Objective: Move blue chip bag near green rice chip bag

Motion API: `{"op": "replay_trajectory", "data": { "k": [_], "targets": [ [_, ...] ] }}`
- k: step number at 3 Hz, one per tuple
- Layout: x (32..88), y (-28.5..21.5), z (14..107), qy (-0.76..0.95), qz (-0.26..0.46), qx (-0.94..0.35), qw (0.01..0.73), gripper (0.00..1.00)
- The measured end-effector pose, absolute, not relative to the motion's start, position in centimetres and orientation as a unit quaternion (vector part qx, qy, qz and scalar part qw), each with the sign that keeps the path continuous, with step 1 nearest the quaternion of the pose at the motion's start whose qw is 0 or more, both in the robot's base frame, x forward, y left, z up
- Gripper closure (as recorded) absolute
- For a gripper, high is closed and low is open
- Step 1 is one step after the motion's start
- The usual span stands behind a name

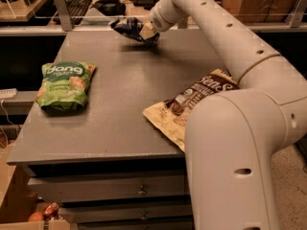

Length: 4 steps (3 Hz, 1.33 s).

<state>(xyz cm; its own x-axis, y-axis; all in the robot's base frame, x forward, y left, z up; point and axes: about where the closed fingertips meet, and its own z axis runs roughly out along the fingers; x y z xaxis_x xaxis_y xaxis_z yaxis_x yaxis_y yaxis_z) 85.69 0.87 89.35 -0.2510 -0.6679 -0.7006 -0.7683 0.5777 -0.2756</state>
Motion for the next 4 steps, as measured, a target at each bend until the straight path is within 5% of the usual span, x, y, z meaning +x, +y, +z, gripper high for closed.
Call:
{"op": "replay_trajectory", "data": {
  "k": [2, 4],
  "targets": [
    [85.6, -3.2, 94.3, 0.782, 0.019, -0.433, 0.448, 1.00],
    [84.2, 2.4, 94.2, 0.753, 0.008, -0.474, 0.457, 1.00]
  ]
}}
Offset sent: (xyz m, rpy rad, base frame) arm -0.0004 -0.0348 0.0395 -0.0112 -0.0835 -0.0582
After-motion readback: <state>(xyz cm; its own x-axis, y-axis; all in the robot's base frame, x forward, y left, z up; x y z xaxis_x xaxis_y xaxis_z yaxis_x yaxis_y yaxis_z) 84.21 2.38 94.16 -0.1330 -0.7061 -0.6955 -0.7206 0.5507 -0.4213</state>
